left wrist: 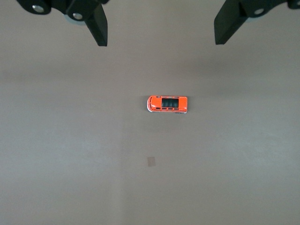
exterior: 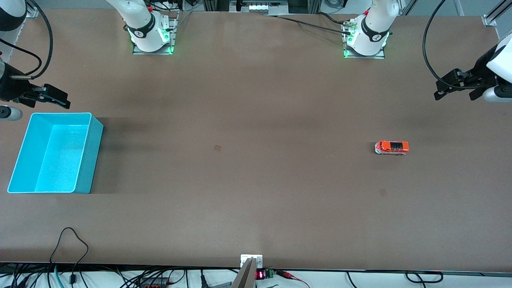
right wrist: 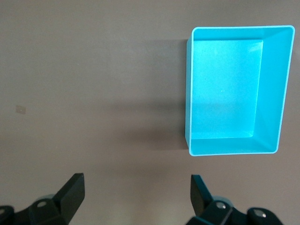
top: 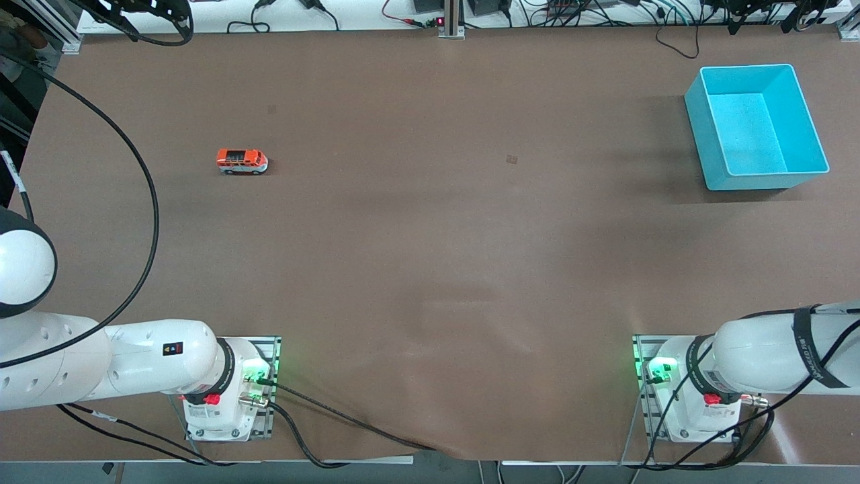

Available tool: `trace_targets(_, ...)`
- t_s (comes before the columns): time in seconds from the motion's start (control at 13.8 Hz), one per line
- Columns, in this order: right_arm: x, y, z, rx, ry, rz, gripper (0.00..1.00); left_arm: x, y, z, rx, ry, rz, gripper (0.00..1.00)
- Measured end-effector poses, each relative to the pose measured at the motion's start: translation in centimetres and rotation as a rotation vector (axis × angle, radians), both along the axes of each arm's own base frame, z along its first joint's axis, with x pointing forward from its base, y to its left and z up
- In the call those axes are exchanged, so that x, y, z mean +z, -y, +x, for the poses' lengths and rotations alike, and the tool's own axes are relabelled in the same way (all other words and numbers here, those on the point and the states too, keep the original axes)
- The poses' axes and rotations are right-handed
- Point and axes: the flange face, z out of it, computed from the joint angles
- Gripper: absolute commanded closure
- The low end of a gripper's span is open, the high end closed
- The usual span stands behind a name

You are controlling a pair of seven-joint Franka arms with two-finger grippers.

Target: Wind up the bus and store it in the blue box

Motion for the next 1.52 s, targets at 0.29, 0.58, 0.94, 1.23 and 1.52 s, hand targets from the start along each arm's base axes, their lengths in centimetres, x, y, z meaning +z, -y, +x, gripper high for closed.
trace_targets(0.29, 0.0, 0.0, 0.0, 0.0, 0.0, 0.0, 0.0, -0.2, 0.1, -0.1, -0.003, -0.01, 0.0, 0.0)
trace_targets(0.58, 0.1, 0.0, 0.0, 0.0, 0.001, 0.0, 0.0, -4.1, 1.5, 1.2, -0.03, -0.09, -0.012, 0.0)
trace_targets(0.94, 0.1, 0.0, 0.0, 0.0, 0.002, 0.0, 0.0, -12.8, 3.0, 4.9, -0.112, -0.232, -0.043, 0.0)
trace_targets(1.23, 0.1, 0.0, 0.0, 0.0, 0.002, 0.0, 0.0, -19.6, -0.8, 6.8, -0.396, -0.277, -0.109, 0.0)
trace_targets(1.52, 0.1, 0.0, 0.0, 0.0, 0.002, 0.0, 0.0, -26.5, -3.9, 6.2, -0.644, -0.22, -0.144, 0.0)
